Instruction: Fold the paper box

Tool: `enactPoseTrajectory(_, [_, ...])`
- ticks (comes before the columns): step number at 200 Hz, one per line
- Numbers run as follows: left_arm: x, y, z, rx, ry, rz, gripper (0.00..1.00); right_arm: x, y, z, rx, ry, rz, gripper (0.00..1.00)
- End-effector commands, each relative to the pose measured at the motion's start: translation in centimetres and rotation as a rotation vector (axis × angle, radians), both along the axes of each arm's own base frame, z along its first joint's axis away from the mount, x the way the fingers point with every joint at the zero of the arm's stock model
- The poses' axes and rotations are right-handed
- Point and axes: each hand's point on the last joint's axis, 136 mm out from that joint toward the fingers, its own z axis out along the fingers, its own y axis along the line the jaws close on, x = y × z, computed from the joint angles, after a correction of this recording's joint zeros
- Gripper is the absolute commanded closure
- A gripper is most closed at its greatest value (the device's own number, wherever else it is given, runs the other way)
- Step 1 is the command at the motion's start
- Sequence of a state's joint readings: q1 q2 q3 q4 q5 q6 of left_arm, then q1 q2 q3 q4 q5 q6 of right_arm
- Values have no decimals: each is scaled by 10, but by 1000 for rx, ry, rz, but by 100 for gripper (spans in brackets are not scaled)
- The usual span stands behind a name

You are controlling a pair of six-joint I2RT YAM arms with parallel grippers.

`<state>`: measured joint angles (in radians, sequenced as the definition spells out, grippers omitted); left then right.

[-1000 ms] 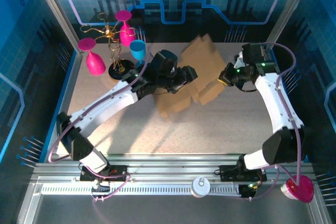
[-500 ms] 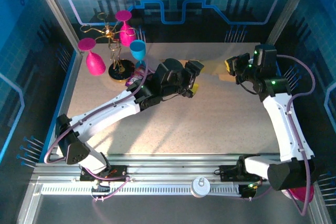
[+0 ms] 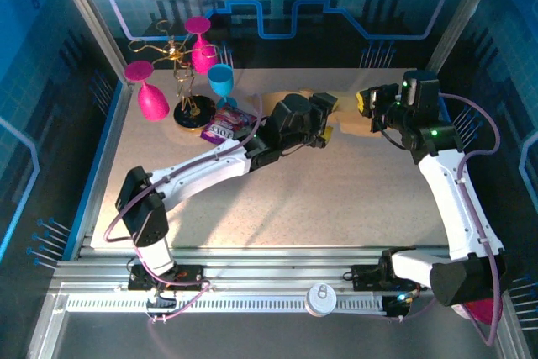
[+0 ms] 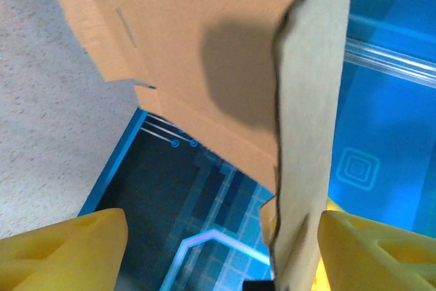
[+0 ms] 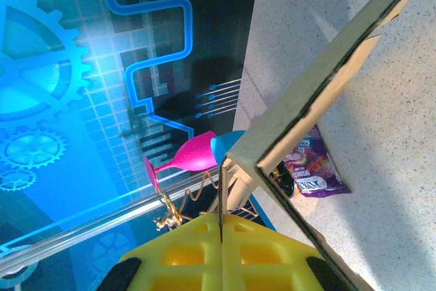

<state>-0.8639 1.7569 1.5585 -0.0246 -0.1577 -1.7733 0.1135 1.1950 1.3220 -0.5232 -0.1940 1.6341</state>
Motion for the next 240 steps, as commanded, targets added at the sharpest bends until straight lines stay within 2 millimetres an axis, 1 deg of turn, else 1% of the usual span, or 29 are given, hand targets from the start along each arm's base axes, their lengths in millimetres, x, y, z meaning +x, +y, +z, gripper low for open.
enactPoseTrajectory(1, [19,-2,42,-103,-109,26,30,-6,6,17,18,-27,17,100])
enactPoseTrajectory(35, [23,-2,49,-123,-151,35,35,-13,6,12,-2,-24,24,100])
enactPoseTrajectory(49, [23,-2,51,-124,-163,37,41,-14,6,11,4,-27,25,100])
enactPoseTrajectory(65, [24,-3,52,-137,-169,39,61,-14,6,12,4,-33,27,100])
enactPoseTrajectory(68, [25,-3,52,-142,-170,41,67,-13,7,12,3,-36,28,100])
enactPoseTrajectory(69, [25,-3,50,-141,-169,41,67,-13,7,13,3,-36,28,100])
enactPoseTrajectory(70, [25,-3,51,-143,-171,42,72,-13,7,13,3,-36,29,100])
enactPoseTrajectory(72, [25,-3,51,-147,-172,43,76,-13,7,14,1,-41,31,100])
enactPoseTrajectory(73, [25,-3,51,-149,-172,44,76,-13,7,14,1,-42,32,100])
enactPoseTrajectory(74, [26,-3,52,-152,-173,44,81,-12,7,15,1,-45,32,100])
enactPoseTrajectory(77, [26,-4,52,-156,-176,44,88,-12,7,16,-1,-52,36,100])
enactPoseTrajectory(84, [27,-3,52,-165,-172,48,100,-9,9,20,-6,-69,48,100])
enactPoseTrajectory(86, [27,-3,52,-168,-173,50,100,-8,9,22,-7,-76,51,99])
enactPoseTrajectory(91, [28,-2,53,-173,-175,54,100,-7,10,26,-13,-88,63,92])
enactPoseTrajectory(99, [30,-1,56,-180,-182,58,100,-6,10,32,-24,-106,83,75])
enactPoseTrajectory(101, [31,1,58,-183,-186,61,100,-6,10,34,-27,-110,88,70])
enactPoseTrajectory(102, [31,1,58,-184,-187,63,100,-6,9,35,-30,-114,91,66])
enactPoseTrajectory(103, [32,2,59,-185,-189,65,100,-6,9,35,-30,-114,91,66])
enactPoseTrajectory(108, [34,4,63,-191,-198,70,100,-7,7,39,-36,-119,99,55])
enactPoseTrajectory(116, [37,8,68,-201,-214,80,100,-10,0,43,-50,-118,92,41])
enactPoseTrajectory(123, [40,12,74,-209,-228,86,100,-13,-8,46,-57,-119,79,32])
enactPoseTrajectory(131, [43,15,78,-218,-233,91,100,-16,-19,49,-55,-123,55,26])
enactPoseTrajectory(148, [46,20,84,-246,-242,96,100,-19,-43,47,-6,-128,-1,23])
enactPoseTrajectory(156, [48,22,84,-255,-241,98,100,-19,-50,41,33,-112,-16,22])
enactPoseTrajectory(168, [48,23,85,-262,-242,97,100,-18,-52,32,109,-85,-23,22])
enactPoseTrajectory(189, [48,24,85,-272,-242,97,100,-13,-45,17,221,-45,-26,22])
enactPoseTrajectory(202, [49,23,84,-281,-244,96,100,-9,-46,4,280,-16,-47,22])
enactPoseTrajectory(218, [49,22,84,-289,-243,91,100,2,-49,-7,375,-6,-84,23])
enactPoseTrajectory(240, [49,20,84,-299,-240,85,100,19,-55,-15,470,-10,-134,25])
